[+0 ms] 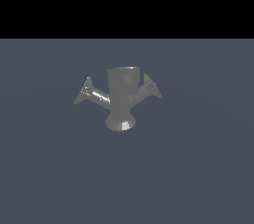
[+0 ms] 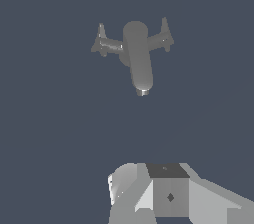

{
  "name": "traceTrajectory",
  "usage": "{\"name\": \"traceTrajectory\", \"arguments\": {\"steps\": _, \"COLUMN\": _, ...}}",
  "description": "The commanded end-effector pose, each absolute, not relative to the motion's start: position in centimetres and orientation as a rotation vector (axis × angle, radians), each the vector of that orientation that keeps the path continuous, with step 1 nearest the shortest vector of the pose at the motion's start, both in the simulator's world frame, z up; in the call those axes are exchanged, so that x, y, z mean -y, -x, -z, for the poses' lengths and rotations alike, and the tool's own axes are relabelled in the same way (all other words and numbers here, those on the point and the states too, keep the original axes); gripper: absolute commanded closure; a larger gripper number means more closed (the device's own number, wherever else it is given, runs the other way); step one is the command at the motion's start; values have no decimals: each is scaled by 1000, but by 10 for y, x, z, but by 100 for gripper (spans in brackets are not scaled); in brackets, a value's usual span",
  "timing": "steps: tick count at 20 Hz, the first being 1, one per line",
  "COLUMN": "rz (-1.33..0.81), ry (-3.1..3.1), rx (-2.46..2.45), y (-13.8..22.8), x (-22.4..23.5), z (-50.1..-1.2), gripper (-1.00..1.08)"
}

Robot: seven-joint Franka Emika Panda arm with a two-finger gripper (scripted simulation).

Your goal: Turn on the faucet by rotating a designated handle.

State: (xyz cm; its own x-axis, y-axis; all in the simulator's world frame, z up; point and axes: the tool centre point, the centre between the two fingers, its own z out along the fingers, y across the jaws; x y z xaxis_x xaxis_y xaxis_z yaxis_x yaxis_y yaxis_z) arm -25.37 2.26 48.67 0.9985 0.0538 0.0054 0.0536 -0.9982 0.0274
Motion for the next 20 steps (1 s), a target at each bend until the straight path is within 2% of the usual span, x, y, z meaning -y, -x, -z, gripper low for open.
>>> {"name": "traceTrajectory", "arguments": {"steps": 1, "rz": 75, "ry": -3123, "rx": -115, "y": 248, "x": -36, "z": -457, "gripper": 35}}
{"name": "traceTrajectory", "arguments": {"steps": 2, "rz": 106, "ry": -3106, "rx": -122, "y": 244, "x": -34, "z": -444, "gripper": 16}}
{"name": "traceTrajectory", "arguments": {"steps": 3, "rz": 172, "ry": -3125, "rx": -63, "y": 239, "x": -22, "z": -419, "gripper": 7}}
{"name": "traceTrajectory", "arguments": {"steps": 4, "rz": 171, "ry": -3081, "rx": -181, "y": 235, "x": -60, "z": -404, "gripper": -4}}
{"name": "traceTrajectory", "arguments": {"steps": 5, "rz": 243, "ry": -3121, "rx": -64, "y": 231, "x": -48, "z": -377, "gripper": -14}}
{"name": "traceTrajectory", "arguments": {"steps": 6, "rz": 235, "ry": -3115, "rx": -153, "y": 224, "x": -65, "z": -368, "gripper": -14}}
{"name": "traceTrajectory", "arguments": {"steps": 8, "rz": 270, "ry": -3113, "rx": -29, "y": 210, "x": -61, "z": -339, "gripper": -27}}
{"name": "traceTrajectory", "arguments": {"steps": 9, "rz": 286, "ry": -3115, "rx": 5, "y": 204, "x": -59, "z": -324, "gripper": -13}}
{"name": "traceTrajectory", "arguments": {"steps": 10, "rz": 376, "ry": -3079, "rx": 11, "y": 218, "x": -55, "z": -286, "gripper": -19}}
{"name": "traceTrajectory", "arguments": {"steps": 13, "rz": 361, "ry": -3130, "rx": 128, "y": 197, "x": -59, "z": -272, "gripper": -20}}
{"name": "traceTrajectory", "arguments": {"steps": 14, "rz": 265, "ry": -3089, "rx": 31, "y": 168, "x": -70, "z": -280, "gripper": -14}}
{"name": "traceTrajectory", "arguments": {"steps": 15, "rz": 254, "ry": -3083, "rx": 19, "y": 171, "x": -75, "z": -282, "gripper": -14}}
{"name": "traceTrajectory", "arguments": {"steps": 16, "rz": 215, "ry": -3064, "rx": -31, "y": 156, "x": -76, "z": -279, "gripper": 1}}
{"name": "traceTrajectory", "arguments": {"steps": 17, "rz": 214, "ry": -3064, "rx": -12, "y": 149, "x": -78, "z": -267, "gripper": 26}}
{"name": "traceTrajectory", "arguments": {"steps": 19, "rz": 198, "ry": -3055, "rx": -20, "y": 140, "x": -96, "z": -241, "gripper": 57}}
{"name": "traceTrajectory", "arguments": {"steps": 20, "rz": 209, "ry": -3079, "rx": 30, "y": 130, "x": -69, "z": -229, "gripper": 86}}
